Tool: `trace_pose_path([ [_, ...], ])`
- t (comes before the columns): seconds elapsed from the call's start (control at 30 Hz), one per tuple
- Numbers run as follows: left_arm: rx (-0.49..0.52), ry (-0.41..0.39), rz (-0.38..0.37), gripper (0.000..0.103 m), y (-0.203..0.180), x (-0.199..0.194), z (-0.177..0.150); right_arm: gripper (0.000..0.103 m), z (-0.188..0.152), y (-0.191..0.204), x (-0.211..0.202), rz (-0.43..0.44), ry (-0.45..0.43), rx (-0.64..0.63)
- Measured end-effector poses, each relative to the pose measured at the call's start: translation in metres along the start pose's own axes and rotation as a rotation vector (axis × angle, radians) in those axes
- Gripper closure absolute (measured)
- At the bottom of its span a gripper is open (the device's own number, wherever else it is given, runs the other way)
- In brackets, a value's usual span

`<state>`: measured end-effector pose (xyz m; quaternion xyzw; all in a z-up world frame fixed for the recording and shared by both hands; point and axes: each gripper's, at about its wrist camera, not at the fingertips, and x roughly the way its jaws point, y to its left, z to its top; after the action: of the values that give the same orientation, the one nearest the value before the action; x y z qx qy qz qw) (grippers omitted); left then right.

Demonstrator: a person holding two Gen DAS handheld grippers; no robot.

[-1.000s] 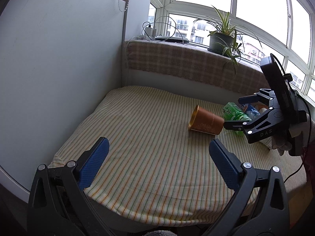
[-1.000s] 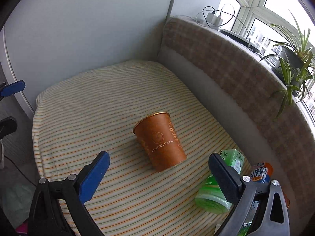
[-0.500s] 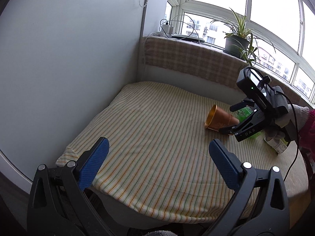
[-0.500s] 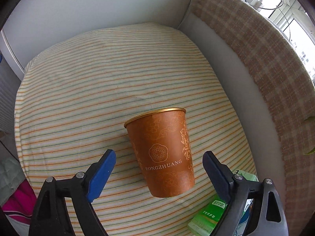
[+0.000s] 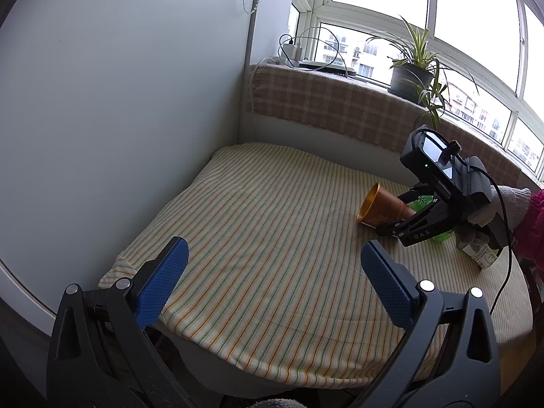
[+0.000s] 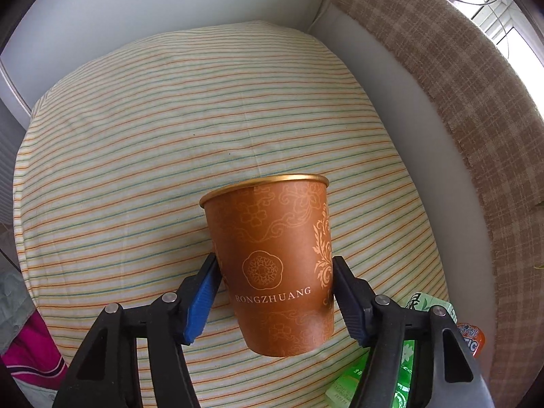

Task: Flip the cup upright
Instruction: 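Lift the orange cup with the right gripper and rotate it upright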

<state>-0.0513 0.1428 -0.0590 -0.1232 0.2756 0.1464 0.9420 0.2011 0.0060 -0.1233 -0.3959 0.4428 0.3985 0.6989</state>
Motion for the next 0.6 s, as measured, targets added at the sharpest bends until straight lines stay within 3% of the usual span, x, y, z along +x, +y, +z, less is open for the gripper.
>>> trace_pose_path([
  [0.27,0.015,-0.006,-0.020,0.000,-0.003,0.002,0.001,0.037,-0.030,0.000,-0.047,0.115,-0.156,0.255],
  [0.6,0.054,-0.009,-0.077,0.000,-0.022,0.007,0.006,0.036,-0.114,0.002,-0.078,0.301,-0.291,0.739],
])
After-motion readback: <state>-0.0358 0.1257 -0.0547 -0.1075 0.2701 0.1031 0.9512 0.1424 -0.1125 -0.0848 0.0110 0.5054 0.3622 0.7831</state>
